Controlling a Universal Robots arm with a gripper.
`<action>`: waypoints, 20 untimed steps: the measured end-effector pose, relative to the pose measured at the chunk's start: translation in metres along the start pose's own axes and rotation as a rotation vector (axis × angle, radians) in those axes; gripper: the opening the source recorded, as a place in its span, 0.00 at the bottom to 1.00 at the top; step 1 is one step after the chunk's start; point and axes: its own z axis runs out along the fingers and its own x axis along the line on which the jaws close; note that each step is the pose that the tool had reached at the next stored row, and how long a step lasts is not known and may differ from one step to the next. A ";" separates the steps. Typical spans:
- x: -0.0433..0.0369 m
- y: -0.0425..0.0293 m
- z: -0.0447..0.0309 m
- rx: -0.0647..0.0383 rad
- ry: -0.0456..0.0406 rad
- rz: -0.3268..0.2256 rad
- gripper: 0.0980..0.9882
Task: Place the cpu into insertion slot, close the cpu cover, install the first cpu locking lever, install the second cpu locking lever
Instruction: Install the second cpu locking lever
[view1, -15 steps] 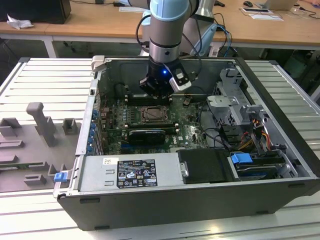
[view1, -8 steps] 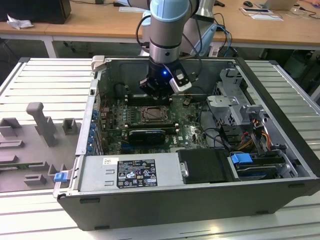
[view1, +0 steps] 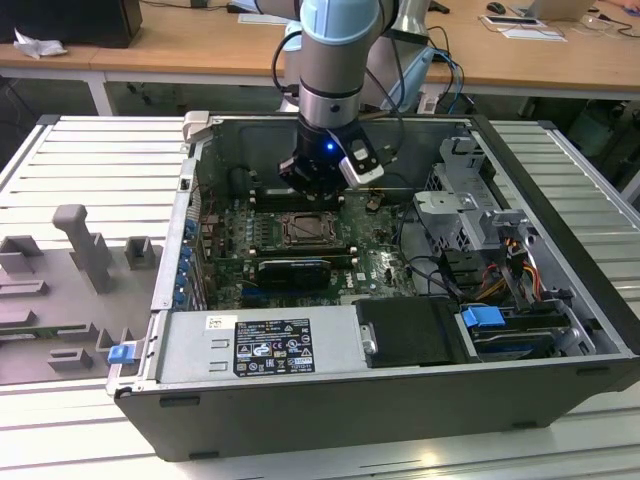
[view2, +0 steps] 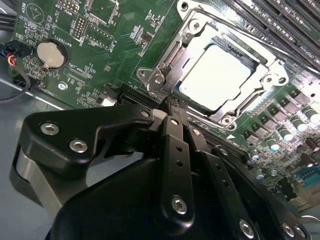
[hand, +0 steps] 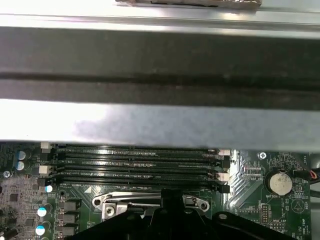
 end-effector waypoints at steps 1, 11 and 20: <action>0.0000 -0.0013 -0.0001 0.000 0.0000 0.000 0.01; 0.0003 -0.0129 -0.0401 -0.001 0.0000 0.000 0.01; 0.0015 -0.0519 -0.0346 -0.015 -0.0004 0.000 0.01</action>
